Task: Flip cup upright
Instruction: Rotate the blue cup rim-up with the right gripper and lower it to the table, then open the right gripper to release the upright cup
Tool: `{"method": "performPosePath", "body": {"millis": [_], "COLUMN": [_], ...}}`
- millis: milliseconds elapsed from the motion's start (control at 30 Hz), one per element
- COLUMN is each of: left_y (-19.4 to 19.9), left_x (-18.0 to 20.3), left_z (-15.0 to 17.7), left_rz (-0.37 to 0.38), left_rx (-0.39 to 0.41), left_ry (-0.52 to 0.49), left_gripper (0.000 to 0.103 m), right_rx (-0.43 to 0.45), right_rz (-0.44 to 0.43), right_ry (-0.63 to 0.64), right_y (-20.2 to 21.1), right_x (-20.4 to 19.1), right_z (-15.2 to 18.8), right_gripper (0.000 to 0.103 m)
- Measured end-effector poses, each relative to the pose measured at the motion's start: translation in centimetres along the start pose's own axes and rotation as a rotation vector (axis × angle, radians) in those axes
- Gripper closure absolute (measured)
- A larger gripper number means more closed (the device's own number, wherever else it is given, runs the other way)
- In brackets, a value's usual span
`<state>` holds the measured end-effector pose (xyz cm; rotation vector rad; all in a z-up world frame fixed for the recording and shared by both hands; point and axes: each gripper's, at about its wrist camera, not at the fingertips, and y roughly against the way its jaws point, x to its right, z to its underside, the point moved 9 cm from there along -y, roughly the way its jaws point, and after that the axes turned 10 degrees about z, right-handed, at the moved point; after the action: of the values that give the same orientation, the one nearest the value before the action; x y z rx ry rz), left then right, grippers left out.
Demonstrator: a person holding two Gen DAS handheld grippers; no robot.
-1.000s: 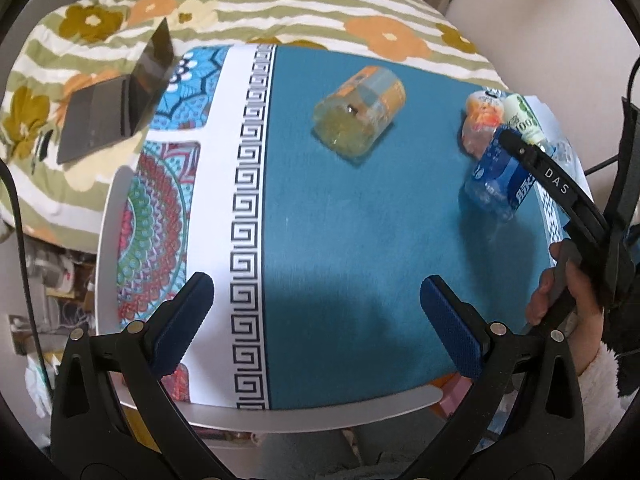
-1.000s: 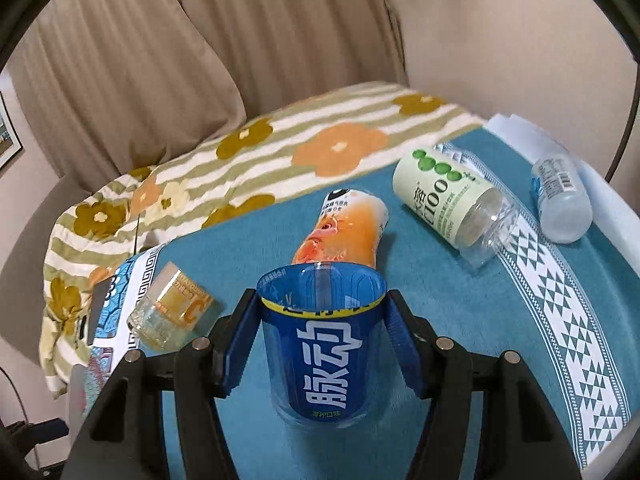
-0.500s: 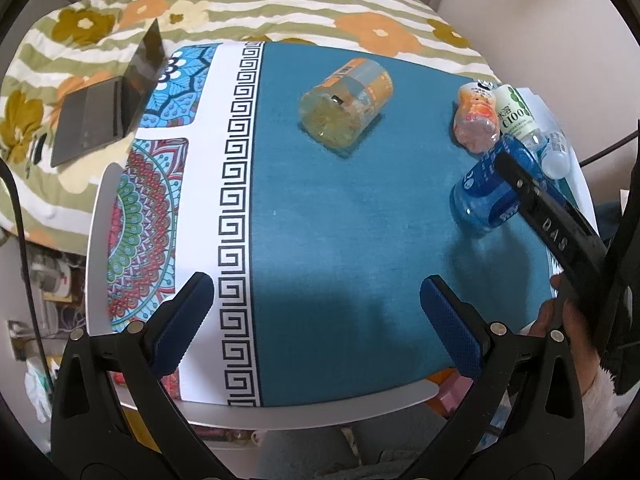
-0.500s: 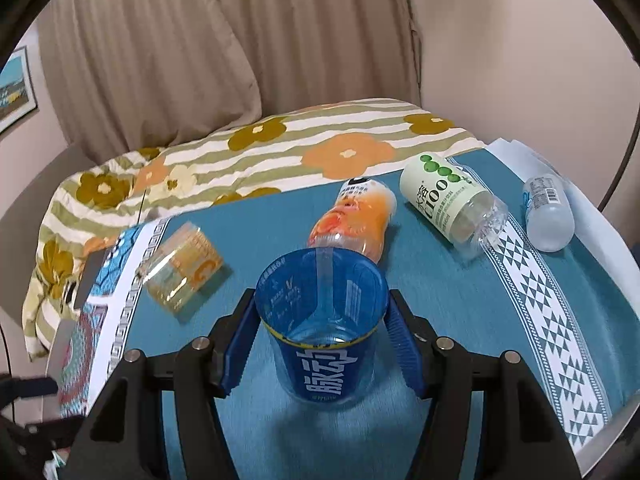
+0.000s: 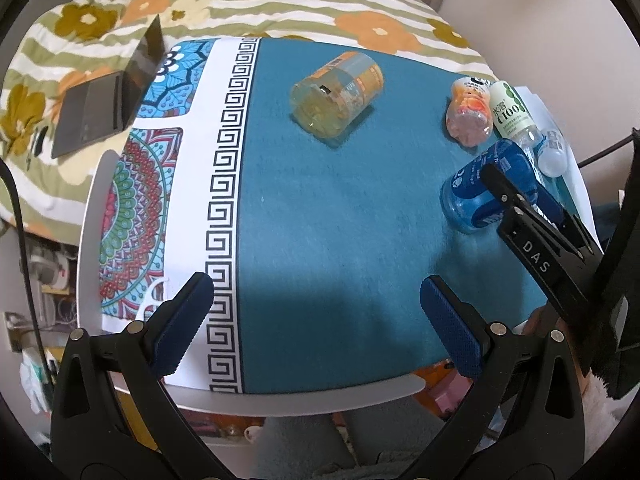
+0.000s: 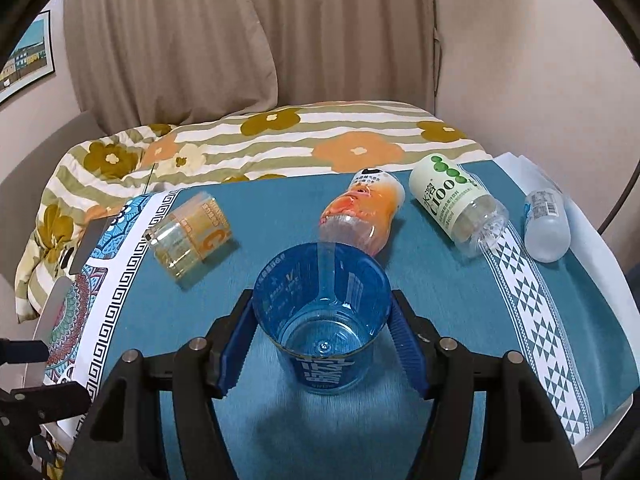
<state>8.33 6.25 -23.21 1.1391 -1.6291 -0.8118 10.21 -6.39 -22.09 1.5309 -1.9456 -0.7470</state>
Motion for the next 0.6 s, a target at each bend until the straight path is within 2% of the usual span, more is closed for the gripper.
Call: {"method": "performPosePath", "body": {"millis": [233,433,600], "left_y": [0.4,1.7,4.0], "left_x": [0.3,1.4,3.4], "left_z": [0.4,0.4,0.0], "left_rz": [-0.012,-0.027,-0.053], "left_rx": [0.008,0.030,0.071], "left_ry": [0.005,0.007,-0.039], "left_gripper": [0.000,0.000,0.000], "right_rx": [0.012,-0.034,-0.037], "right_rz": [-0.039,-0.089,-0.097], "right_ry": [-0.018,0.011,0.044], "right_y": [0.1,0.8,3.8], "right_x": [0.4,0.7,2.3], "right_z": [-0.1,0.2,-1.3], "right_gripper": [0.002,0.000,0.000]}}
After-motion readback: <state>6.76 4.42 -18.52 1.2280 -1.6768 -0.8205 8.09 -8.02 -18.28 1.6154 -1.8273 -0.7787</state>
